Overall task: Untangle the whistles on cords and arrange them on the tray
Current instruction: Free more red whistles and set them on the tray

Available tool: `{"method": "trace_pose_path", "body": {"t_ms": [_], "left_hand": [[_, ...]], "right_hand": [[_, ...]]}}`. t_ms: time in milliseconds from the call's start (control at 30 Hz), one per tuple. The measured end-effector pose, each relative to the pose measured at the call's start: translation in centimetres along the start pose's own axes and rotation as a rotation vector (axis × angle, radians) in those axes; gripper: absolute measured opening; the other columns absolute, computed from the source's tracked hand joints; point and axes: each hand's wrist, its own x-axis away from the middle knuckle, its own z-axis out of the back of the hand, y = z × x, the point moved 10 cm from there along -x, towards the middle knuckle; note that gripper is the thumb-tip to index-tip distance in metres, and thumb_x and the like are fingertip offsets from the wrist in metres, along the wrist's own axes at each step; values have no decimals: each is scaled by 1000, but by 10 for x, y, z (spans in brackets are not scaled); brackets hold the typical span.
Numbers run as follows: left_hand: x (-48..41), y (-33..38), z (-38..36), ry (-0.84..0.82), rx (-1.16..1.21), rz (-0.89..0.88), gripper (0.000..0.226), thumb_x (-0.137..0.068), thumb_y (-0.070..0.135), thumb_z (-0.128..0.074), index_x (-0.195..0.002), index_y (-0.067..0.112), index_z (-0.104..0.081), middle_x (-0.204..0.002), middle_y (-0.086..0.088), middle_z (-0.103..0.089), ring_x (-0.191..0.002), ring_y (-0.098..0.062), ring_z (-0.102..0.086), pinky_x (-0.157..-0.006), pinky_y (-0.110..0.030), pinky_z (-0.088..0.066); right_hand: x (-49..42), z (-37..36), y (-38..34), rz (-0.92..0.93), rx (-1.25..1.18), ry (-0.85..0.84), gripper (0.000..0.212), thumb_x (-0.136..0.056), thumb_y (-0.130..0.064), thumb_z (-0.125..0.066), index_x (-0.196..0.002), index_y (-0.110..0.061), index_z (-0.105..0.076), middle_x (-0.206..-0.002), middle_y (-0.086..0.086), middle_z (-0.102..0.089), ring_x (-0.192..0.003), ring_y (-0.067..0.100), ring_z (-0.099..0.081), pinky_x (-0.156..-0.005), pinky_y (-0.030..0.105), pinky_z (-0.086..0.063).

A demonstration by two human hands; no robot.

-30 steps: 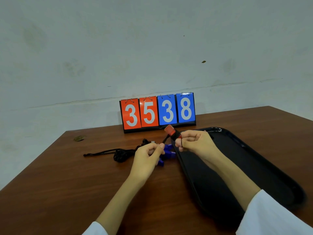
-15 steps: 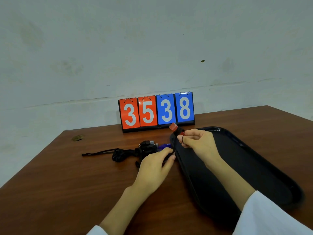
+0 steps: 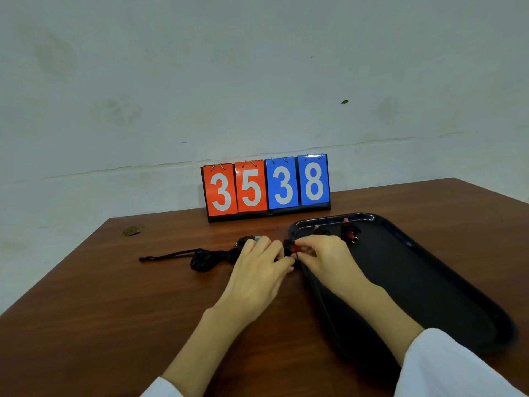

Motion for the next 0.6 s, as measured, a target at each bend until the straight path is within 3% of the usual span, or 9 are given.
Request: {"method": "trace_pose_path", "body": {"t_ms": [133,233,367,600], "left_hand": [[-1,-12,8,30,159,83,11,-81,23,-69,-92,18,-71,-80,3,-63,-65,-12,-61,-53,-25,-51],[3,-32,10,39,262,198,26,-86,37,-51,-90,18,-69,-82,4,-64,-65,-9,-63,-50,-24,-54],[11,-59,4,-14,303,396,30,-76,51,-65,-77,21,-63,-73,10,-61,-66,-5,-56,-56,-23,-50],[32,-85,-29,-222,542,741,49,-66,61,-69,-64,13,-59,-63,-1,-62,-62,-15,-57,-58,-27,-42]], "right_hand": [[2,-14,-11,112,71,-139,28,-90,-18,-57,-117,-18,-63,-110,0,-67,-101,11,-59,-93,21,-44],[3,-20,-19,171,36,-176,28,-87,-18,-62,-115,-18,-65,-108,-1,-68,-100,8,-60,-88,12,-39],[4,-28,-20,120,-108,-280,24,-83,-13,-66,-107,-17,-69,-97,-2,-70,-78,-4,-59,-75,4,-43],[6,-40,-5,-42,-339,-416,15,-81,-6,-67,-93,-13,-73,-86,3,-73,-79,6,-68,-75,15,-53]]}}
